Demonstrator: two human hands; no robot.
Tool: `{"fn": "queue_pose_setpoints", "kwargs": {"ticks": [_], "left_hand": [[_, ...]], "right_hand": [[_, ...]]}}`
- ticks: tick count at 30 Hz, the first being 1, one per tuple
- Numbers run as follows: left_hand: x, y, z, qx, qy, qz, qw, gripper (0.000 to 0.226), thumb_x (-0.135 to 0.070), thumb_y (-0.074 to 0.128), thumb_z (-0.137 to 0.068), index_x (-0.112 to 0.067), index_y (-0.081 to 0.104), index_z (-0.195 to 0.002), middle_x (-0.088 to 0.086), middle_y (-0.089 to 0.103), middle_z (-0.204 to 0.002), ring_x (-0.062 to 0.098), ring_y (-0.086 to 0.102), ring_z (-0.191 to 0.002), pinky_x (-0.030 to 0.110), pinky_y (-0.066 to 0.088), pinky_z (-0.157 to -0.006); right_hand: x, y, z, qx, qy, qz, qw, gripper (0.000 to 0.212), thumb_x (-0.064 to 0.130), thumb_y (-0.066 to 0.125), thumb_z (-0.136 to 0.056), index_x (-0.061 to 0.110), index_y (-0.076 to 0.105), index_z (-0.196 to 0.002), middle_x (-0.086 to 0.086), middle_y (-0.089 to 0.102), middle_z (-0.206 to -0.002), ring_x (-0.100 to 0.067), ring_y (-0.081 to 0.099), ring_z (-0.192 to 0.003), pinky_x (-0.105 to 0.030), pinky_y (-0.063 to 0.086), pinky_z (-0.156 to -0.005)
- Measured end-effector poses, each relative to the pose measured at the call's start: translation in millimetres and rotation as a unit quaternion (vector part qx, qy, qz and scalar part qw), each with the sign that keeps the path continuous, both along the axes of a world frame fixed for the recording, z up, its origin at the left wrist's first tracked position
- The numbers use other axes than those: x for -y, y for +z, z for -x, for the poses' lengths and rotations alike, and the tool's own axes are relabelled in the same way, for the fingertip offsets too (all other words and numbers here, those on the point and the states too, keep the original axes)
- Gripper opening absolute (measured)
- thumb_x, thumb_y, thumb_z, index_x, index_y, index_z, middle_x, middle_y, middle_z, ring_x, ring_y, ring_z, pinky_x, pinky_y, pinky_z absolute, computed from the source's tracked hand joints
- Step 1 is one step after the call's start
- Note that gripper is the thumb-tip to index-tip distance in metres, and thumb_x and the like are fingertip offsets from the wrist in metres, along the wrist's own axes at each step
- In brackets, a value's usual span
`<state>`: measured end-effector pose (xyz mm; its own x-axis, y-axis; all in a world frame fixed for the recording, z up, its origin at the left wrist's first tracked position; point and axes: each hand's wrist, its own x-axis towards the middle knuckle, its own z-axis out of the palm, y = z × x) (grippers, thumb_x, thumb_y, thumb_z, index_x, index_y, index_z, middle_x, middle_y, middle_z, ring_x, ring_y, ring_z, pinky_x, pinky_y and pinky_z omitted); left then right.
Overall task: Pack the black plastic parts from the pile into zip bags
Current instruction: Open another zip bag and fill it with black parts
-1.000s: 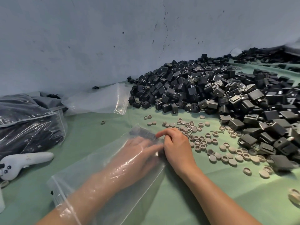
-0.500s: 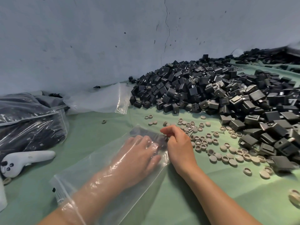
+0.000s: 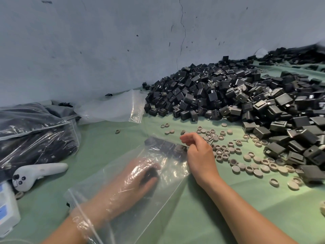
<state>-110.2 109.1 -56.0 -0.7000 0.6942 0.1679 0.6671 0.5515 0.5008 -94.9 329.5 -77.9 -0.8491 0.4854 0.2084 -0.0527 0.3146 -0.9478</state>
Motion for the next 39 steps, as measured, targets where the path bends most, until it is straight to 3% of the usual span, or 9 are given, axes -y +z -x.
{"fn": "queue_pose_setpoints", "kwargs": {"ticks": [2,5,10,17,21,25,28,34,39], "left_hand": [[-11.7,-1.4,-4.7,0.071,-0.003,-0.069,0.995,0.023,-0.026,0.063,-0.09,-0.033,0.057,-0.11,-0.01,0.058,-0.102,0.013,0.06,-0.097,0.021,0.048,-0.089],[-26.1,-5.1,-7.2,0.15,-0.002,-0.124,0.981,0.023,-0.01,0.064,-0.086,-0.024,0.055,-0.1,0.001,0.058,-0.092,0.026,0.058,-0.09,0.047,0.049,-0.088],[-17.8,-7.7,-5.6,0.082,0.028,-0.065,0.994,0.027,-0.039,0.065,-0.094,-0.036,0.06,-0.12,-0.028,0.065,-0.109,-0.009,0.06,-0.104,0.004,0.041,-0.087],[-21.1,-9.9,-6.5,-0.088,0.043,-0.026,0.995,0.046,-0.026,0.071,-0.091,-0.023,0.058,-0.135,-0.009,0.05,-0.124,0.003,0.049,-0.115,0.017,0.037,-0.103],[-9.5,-11.0,-9.1,-0.041,0.013,-0.003,0.999,0.047,-0.04,0.056,-0.098,-0.036,0.047,-0.143,-0.022,0.048,-0.141,-0.004,0.044,-0.131,0.017,0.034,-0.109],[-4.0,-10.2,-16.6,-0.016,0.025,-0.066,0.997,0.02,-0.027,0.062,-0.096,-0.04,0.062,-0.111,-0.023,0.067,-0.101,-0.001,0.065,-0.092,0.01,0.046,-0.079],[-13.5,-11.2,-15.0,0.042,0.036,-0.085,0.995,0.013,-0.032,0.064,-0.094,-0.044,0.062,-0.099,-0.022,0.066,-0.105,0.002,0.064,-0.098,0.017,0.047,-0.085],[-30.2,-7.1,-11.9,0.066,-0.017,-0.075,0.995,0.026,-0.051,0.055,-0.094,-0.054,0.06,-0.119,-0.019,0.06,-0.122,0.005,0.056,-0.119,0.011,0.042,-0.094],[-46.0,0.5,-9.8,0.107,-0.001,-0.089,0.99,0.025,-0.038,0.061,-0.096,-0.047,0.061,-0.119,-0.015,0.06,-0.103,0.007,0.062,-0.101,0.016,0.048,-0.085]], "right_hand": [[-0.3,0.4,0.5,0.0,-0.002,0.003,1.0,0.044,-0.005,0.036,-0.089,0.025,0.064,-0.103,0.011,0.065,-0.106,0.002,0.057,-0.102,-0.005,0.038,-0.078],[-1.3,0.2,0.0,-0.001,-0.007,0.004,1.0,0.045,-0.006,0.036,-0.087,0.025,0.064,-0.103,0.009,0.065,-0.106,-0.003,0.058,-0.102,-0.007,0.039,-0.079],[-1.2,0.8,0.3,-0.003,-0.004,-0.006,1.0,0.044,-0.006,0.036,-0.087,0.025,0.063,-0.103,0.009,0.065,-0.105,-0.002,0.058,-0.102,-0.013,0.04,-0.082],[-1.3,-1.7,0.4,0.001,0.001,-0.011,1.0,0.044,-0.005,0.036,-0.088,0.025,0.064,-0.104,0.01,0.064,-0.104,0.001,0.057,-0.101,-0.01,0.04,-0.077],[0.1,-1.7,0.5,0.0,0.001,-0.008,1.0,0.044,-0.006,0.038,-0.085,0.025,0.064,-0.103,0.011,0.064,-0.103,0.002,0.057,-0.101,-0.011,0.04,-0.078],[1.1,-1.7,1.2,-0.003,-0.005,-0.002,1.0,0.046,-0.009,0.037,-0.082,0.022,0.065,-0.101,0.009,0.065,-0.102,0.003,0.056,-0.099,-0.01,0.039,-0.078],[1.0,-2.0,1.0,-0.009,-0.009,0.0,1.0,0.045,-0.009,0.038,-0.082,0.022,0.066,-0.1,0.009,0.065,-0.101,0.003,0.057,-0.098,-0.01,0.04,-0.078],[1.2,-2.3,1.5,-0.008,-0.014,0.007,1.0,0.044,-0.006,0.039,-0.081,0.025,0.065,-0.097,0.014,0.065,-0.097,0.006,0.056,-0.096,-0.011,0.041,-0.077],[0.1,-1.5,1.8,-0.014,-0.026,0.026,0.999,0.045,-0.006,0.039,-0.081,0.029,0.064,-0.094,0.014,0.064,-0.097,0.006,0.056,-0.095,-0.008,0.039,-0.074]]}}
